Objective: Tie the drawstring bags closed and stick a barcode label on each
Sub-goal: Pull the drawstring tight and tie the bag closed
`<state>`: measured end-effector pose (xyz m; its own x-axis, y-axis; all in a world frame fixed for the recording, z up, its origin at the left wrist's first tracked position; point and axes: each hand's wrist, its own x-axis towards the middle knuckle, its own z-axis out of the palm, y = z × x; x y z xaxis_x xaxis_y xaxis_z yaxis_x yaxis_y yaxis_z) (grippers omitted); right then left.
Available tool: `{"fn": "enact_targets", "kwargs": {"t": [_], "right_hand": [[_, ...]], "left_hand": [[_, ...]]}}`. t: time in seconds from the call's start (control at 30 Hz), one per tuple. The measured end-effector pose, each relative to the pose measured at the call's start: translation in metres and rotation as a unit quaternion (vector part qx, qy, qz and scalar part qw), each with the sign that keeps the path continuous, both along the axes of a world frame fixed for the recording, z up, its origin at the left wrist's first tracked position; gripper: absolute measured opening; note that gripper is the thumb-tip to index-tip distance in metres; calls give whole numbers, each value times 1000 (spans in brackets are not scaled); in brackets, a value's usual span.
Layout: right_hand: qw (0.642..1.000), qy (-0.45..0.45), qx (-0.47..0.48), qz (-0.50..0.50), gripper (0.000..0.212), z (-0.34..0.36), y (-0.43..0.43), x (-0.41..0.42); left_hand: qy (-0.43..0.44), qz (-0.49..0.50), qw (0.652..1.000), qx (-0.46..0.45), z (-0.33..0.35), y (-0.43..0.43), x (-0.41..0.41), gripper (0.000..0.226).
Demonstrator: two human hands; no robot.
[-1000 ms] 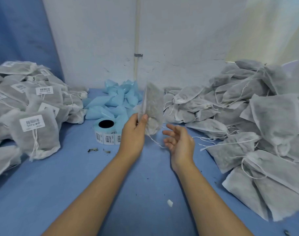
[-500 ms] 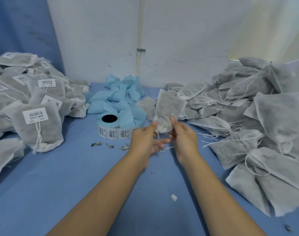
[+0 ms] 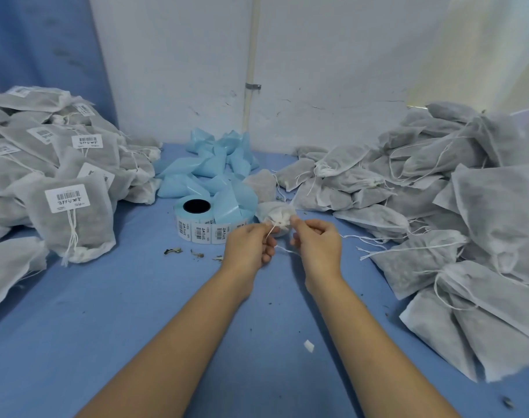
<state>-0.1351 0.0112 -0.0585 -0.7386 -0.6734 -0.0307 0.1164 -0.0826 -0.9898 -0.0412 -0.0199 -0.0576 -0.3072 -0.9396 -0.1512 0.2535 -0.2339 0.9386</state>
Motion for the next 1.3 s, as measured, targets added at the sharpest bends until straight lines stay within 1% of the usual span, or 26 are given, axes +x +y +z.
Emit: {"fn": "enact_targets", "kwargs": {"t": [0.03, 0.1, 0.13, 0.23, 0.3, 0.37, 0.47, 0.6, 0.7, 0.77, 0.83, 0.87, 0.9, 0.93, 1.0, 1.03, 1.07, 1.1, 1.17, 1.23, 1.3], "right_hand": [[1000, 22, 10, 3, 15, 0, 0, 2], [999, 40, 16, 23, 25, 1, 1, 6], [998, 53, 22, 34, 27, 2, 2, 8], [991, 108, 50, 54, 19, 4, 4, 11], [989, 115, 58, 76, 14, 4, 6, 14], [989, 97, 53, 97, 14, 6, 7, 15], [992, 71, 44, 95, 17, 7, 6, 13], [995, -13, 35, 89, 15, 11, 7, 14], [995, -59, 26, 73, 17, 18, 7, 11], [993, -89, 20, 74, 18, 20, 7, 10], [991, -103, 27, 76, 16, 18, 6, 9], [991, -103, 34, 76, 16, 17, 5, 8], [990, -108, 35, 79, 15, 16, 4, 7], [988, -122, 29, 89, 15, 16, 3, 5], [981, -158, 6, 116, 15, 17, 3, 2], [980, -157, 3, 122, 15, 17, 4, 0], [983, -136, 12, 121, 15, 15, 5, -1], [989, -94, 30, 114, 15, 13, 5, -3], [992, 36, 75, 91, 14, 7, 5, -4], [979, 160, 105, 67, 14, 3, 6, -5], [964, 236, 109, 51, 15, 2, 7, -5]], "left_hand": [[10, -7, 1000, -1, 0, 0, 0, 23], [18, -12, 1000, -11, -2, 0, 0, 21], [19, -11, 1000, -16, -2, 0, 1, 21], [20, -14, 999, -26, -5, -2, 1, 24], [13, -20, 999, -31, -6, -3, 0, 25], [6, -27, 999, -39, -7, -3, 0, 25], [3, -36, 998, -47, -7, -3, -1, 26], [14, -48, 998, -30, -5, -1, -3, 28], [38, -61, 997, -1, -2, 1, -8, 29], [40, -76, 996, -1, 1, 1, -8, 26], [-3, -73, 997, -32, 0, 1, -8, 23], [-52, -59, 995, -66, -2, 2, -7, 21], [-111, -36, 987, -110, -4, 2, -5, 18], [-171, -11, 972, -162, -8, 2, -2, 14], [-262, 28, 927, -268, -13, 2, 3, 11], [-298, 38, 902, -310, -15, 1, 5, 12], [-331, 43, 878, -342, -16, 1, 7, 14], [-362, 46, 857, -364, -16, 1, 8, 16], [-408, 52, 824, -389, -15, 1, 9, 18], [-438, 62, 801, -403, -12, 2, 10, 19], [-456, 77, 783, -416, -10, 3, 12, 19]]}}
